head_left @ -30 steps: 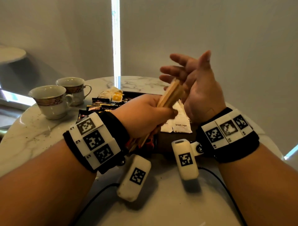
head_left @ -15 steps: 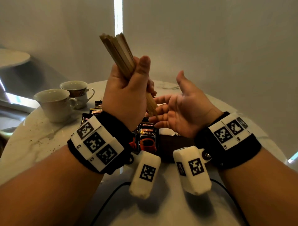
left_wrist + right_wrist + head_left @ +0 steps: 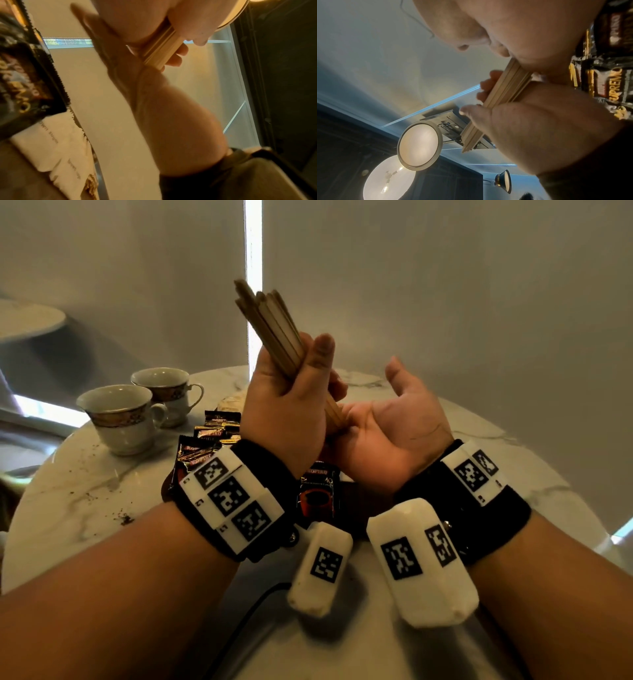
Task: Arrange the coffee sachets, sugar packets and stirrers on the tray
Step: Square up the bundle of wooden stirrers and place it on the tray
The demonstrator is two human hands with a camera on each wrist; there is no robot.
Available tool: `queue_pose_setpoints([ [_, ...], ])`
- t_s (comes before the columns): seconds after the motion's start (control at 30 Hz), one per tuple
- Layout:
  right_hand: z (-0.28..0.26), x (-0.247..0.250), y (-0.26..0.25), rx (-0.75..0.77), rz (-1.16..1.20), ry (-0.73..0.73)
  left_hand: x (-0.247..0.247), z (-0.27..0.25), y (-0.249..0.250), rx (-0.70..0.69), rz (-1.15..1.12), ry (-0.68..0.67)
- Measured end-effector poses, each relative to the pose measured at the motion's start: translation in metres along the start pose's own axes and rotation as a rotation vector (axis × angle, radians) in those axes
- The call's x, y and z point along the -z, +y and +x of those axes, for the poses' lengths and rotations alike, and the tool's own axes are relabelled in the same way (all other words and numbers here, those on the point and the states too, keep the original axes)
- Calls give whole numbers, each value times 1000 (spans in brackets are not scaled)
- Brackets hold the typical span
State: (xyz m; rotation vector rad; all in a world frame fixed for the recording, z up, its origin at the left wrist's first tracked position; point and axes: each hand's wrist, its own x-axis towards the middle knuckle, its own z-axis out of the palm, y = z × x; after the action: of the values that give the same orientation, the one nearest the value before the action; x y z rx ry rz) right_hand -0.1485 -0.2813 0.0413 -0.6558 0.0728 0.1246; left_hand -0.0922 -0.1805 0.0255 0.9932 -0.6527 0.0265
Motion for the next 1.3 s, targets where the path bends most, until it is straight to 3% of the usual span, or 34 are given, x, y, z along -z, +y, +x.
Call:
queue_pose_setpoints([
  [0.2, 6, 8, -1, 63, 43, 8, -1, 1, 1, 20, -34, 4],
  [0.4, -2, 4, 5, 144, 71, -184, -5, 0, -3, 79, -53, -33],
  [0.67, 8, 16, 5, 142, 8, -105, -2, 4, -5, 98, 98, -86],
  [0.8, 6, 17, -8, 128, -287, 48, 11, 13, 2, 201, 225, -214],
  [0.93, -12, 6, -31, 460, -857, 339, 22, 19, 11, 312, 549, -484],
  [1.07, -19, 4, -29, 515, -1321, 357, 17, 15, 15, 365, 818, -720],
  [1.13, -19, 2, -25, 553, -1450, 363, 15, 13, 16, 383, 845, -717],
  [1.3, -13, 6, -21, 644, -1434, 396, 9, 7, 15, 326, 899, -621],
])
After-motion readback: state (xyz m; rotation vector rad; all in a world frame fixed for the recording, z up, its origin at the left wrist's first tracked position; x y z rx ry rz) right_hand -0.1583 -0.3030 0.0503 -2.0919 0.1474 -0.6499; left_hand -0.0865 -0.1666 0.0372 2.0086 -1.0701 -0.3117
